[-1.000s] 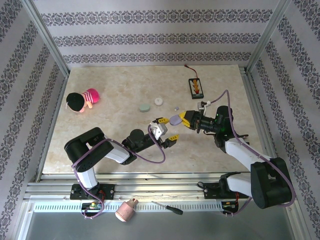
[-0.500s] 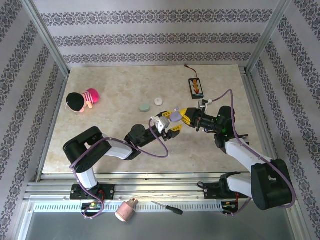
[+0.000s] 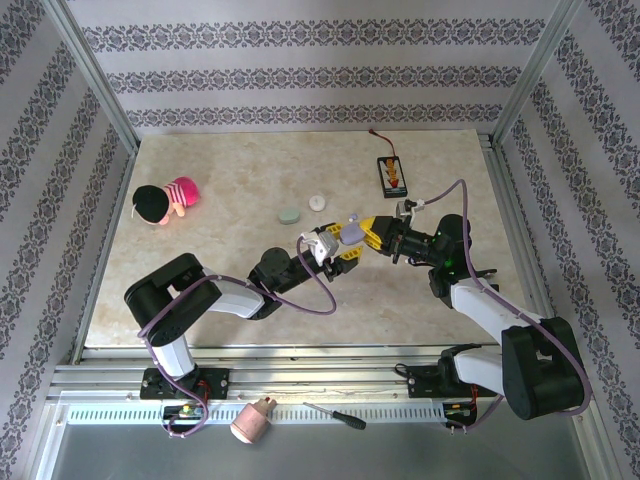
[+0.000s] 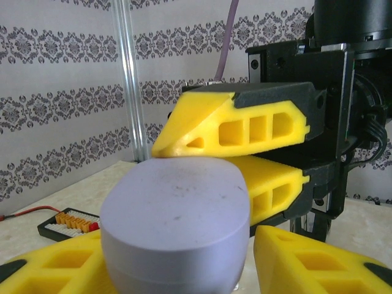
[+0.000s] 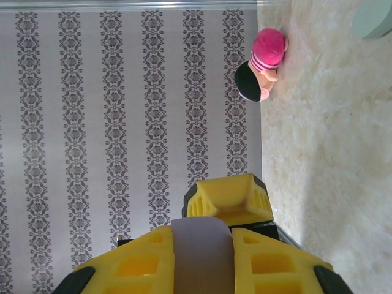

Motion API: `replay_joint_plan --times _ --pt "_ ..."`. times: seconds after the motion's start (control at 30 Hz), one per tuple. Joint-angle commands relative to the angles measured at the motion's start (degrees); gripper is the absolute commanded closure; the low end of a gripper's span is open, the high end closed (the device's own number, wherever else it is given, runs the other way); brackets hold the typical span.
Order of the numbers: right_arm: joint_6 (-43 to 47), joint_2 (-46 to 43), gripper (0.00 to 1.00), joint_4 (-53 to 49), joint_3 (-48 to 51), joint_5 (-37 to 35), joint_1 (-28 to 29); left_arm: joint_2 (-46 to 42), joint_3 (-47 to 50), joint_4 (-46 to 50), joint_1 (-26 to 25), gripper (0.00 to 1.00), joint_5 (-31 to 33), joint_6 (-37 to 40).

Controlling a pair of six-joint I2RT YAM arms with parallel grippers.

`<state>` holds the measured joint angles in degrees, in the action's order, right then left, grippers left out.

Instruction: Insert the wireless bluetooth earbuds into the charging case

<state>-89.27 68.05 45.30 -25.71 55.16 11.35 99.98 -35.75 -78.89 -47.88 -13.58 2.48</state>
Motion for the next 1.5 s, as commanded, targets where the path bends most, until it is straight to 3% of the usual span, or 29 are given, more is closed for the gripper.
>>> replay_joint_plan --times 0.0,0.1,0.27,0.43,0.77,0.97,1.03,1.13,1.2,1.4,1.47 --pt "-0.4 0.4 0.84 2.3 0.8 -0.2 -0.4 -2.2 -1.5 -2.9 0.4 0.44 -1.8 -1.0" --pt "-0.5 0.5 0.84 2.3 0.8 -0.2 -0.4 -2.3 -1.5 -2.9 0.4 0.45 -2.0 -1.1" --pt "-0.8 0.4 0.84 2.4 0.8 -0.3 -0.4 -1.9 -1.7 -2.9 0.4 0.55 -2.7 -0.8" --pt "-1.2 0.2 0.84 2.4 0.6 -0.2 -0.4 -1.4 -1.6 -2.9 0.5 0.48 -2.9 -1.0" --pt "-1.9 0.2 0.84 3.0 0.2 -0.1 -0.4 -0.8 -1.9 -2.9 0.5 0.47 -3.4 -0.5" --pt "-2.5 0.5 0.84 3.5 0.1 0.0 -0.4 -0.6 -1.9 -2.9 0.5 0.57 -3.8 -0.5" --pt "-2.6 0.6 0.84 3.6 0.1 0.1 -0.4 -0.5 -2.0 -2.9 0.5 0.56 -3.9 -0.5" --pt "-2.9 0.6 0.84 3.7 0.0 0.1 -0.4 -0.2 -2.1 -2.9 0.5 0.42 -3.9 -0.2" --pt "-3.0 0.6 0.84 3.7 -0.1 0.1 -0.4 -0.1 -2.1 -2.9 0.5 0.41 -4.0 -0.2" --pt "-3.0 0.8 0.84 3.8 0.0 0.2 -0.4 -0.3 -2.3 -2.9 0.6 0.55 -4.3 -0.4" --pt "-3.2 0.8 0.84 4.0 0.0 0.2 -0.4 -0.1 -2.3 -2.9 0.6 0.54 -4.5 -0.2"
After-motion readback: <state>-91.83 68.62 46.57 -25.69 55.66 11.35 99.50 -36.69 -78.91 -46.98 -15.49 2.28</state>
